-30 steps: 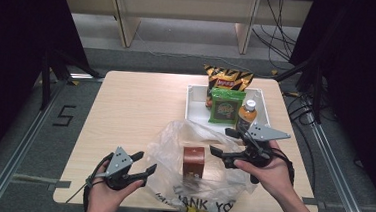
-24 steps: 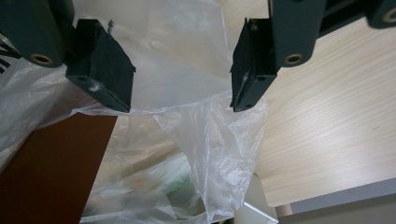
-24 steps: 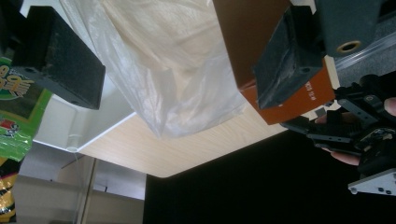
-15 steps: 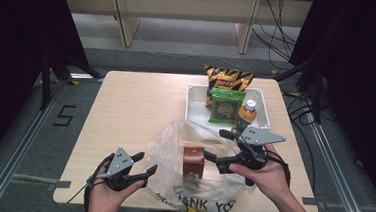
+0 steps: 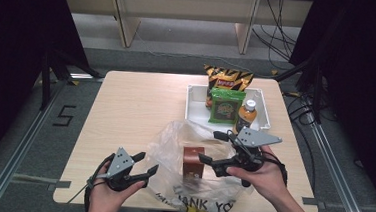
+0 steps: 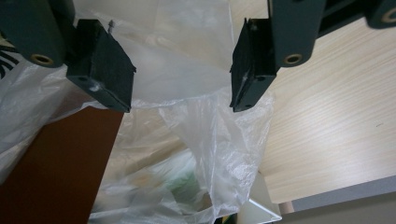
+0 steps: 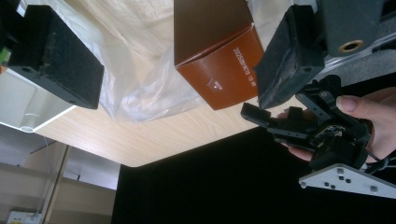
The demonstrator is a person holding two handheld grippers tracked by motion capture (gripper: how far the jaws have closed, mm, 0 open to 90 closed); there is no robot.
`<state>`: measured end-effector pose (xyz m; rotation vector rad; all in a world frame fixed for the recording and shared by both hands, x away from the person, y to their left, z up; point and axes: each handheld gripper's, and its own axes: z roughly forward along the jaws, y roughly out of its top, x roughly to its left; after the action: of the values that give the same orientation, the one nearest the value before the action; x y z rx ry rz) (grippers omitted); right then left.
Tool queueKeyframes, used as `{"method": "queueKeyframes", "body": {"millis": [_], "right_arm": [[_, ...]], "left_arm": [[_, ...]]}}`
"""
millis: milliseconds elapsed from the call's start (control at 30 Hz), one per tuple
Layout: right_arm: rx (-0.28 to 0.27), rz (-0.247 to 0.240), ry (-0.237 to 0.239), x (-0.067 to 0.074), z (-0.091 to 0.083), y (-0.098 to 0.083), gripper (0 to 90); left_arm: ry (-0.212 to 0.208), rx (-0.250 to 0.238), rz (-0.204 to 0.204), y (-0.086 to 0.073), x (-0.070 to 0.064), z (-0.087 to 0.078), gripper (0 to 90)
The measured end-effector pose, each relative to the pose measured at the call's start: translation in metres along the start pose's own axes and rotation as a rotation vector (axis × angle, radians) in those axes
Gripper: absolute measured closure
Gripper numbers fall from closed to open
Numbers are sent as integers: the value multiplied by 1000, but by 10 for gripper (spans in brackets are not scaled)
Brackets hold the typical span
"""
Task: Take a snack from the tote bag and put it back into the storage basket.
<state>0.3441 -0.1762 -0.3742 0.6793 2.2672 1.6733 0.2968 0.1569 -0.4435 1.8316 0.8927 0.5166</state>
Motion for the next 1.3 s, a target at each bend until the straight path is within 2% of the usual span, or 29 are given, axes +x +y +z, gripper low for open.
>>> {"method": "queueKeyframes", "body": {"millis": [33,67,100,133,167,200,233,333,367,400,433,467,533,567,600,633,667,700,733,900,933,1000,1033,1067,1100,1133,1167,1267,1300], "right_arm": [[-2,-5,8,-1,0,-1,165],[8,-6,-8,-1,-2,-1,175],[-4,15,-6,0,-2,-3,191],[16,29,3,0,-5,-4,224],[2,18,8,-2,-5,-5,249],[-2,40,9,-1,-7,-5,277],[-21,33,9,-1,-8,-6,309],[-15,49,5,-1,-14,-7,423],[-27,46,6,-1,-15,-8,474],[-16,39,1,-2,-17,-8,516],[-4,54,10,-1,-18,-9,545],[-10,33,22,-3,-17,-11,587],[3,24,-1,-2,-17,-14,682],[26,27,10,-3,-18,-15,720],[34,20,6,-3,-18,-17,761],[49,49,-8,-1,-18,-18,786],[48,42,18,-3,-16,-20,812],[51,30,12,-4,-16,-21,838],[68,49,17,-3,-15,-22,848],[87,39,5,-1,-10,-25,866],[96,46,27,-1,-9,-25,867],[108,68,3,2,-7,-25,867],[118,37,15,0,-6,-24,867],[127,57,17,1,-5,-24,866],[111,46,23,1,-3,-24,865],[118,50,19,2,-2,-23,864],[126,65,8,4,-1,-24,862],[140,58,33,4,2,-22,852],[141,38,33,3,3,-21,848]], "left_arm": [[-9,-6,-3,1,-1,0,398],[-12,-9,6,2,-2,-1,403],[-20,-16,8,4,-4,-2,423],[-22,-27,9,6,-5,-3,457],[-21,-38,26,8,-7,-4,493],[-24,-48,36,12,-9,-6,539],[-32,-58,41,15,-11,-7,593],[-52,-79,58,23,-19,-8,718],[-63,-78,65,25,-21,-7,750],[-72,-76,71,27,-23,-6,780],[-79,-71,74,28,-26,-5,805],[-91,-75,77,30,-27,-3,831],[-94,-62,87,33,-29,-1,874],[-102,-62,84,34,-30,2,892],[-101,-48,81,36,-32,3,895],[-105,-36,86,37,-32,5,896],[-112,-33,89,39,-33,7,897],[-115,-30,84,40,-34,9,898],[-125,-17,100,41,-35,12,898],[-133,13,97,43,-38,19,898],[-128,25,106,43,-38,20,899],[-132,32,107,43,-39,21,898],[-139,32,109,42,-40,23,898],[-141,40,113,42,-41,23,898],[-145,44,122,42,-41,24,898],[-158,44,119,42,-41,25,898],[-151,45,124,42,-43,25,898],[-164,43,138,43,-44,27,897],[-158,43,147,44,-43,27,897]]}}
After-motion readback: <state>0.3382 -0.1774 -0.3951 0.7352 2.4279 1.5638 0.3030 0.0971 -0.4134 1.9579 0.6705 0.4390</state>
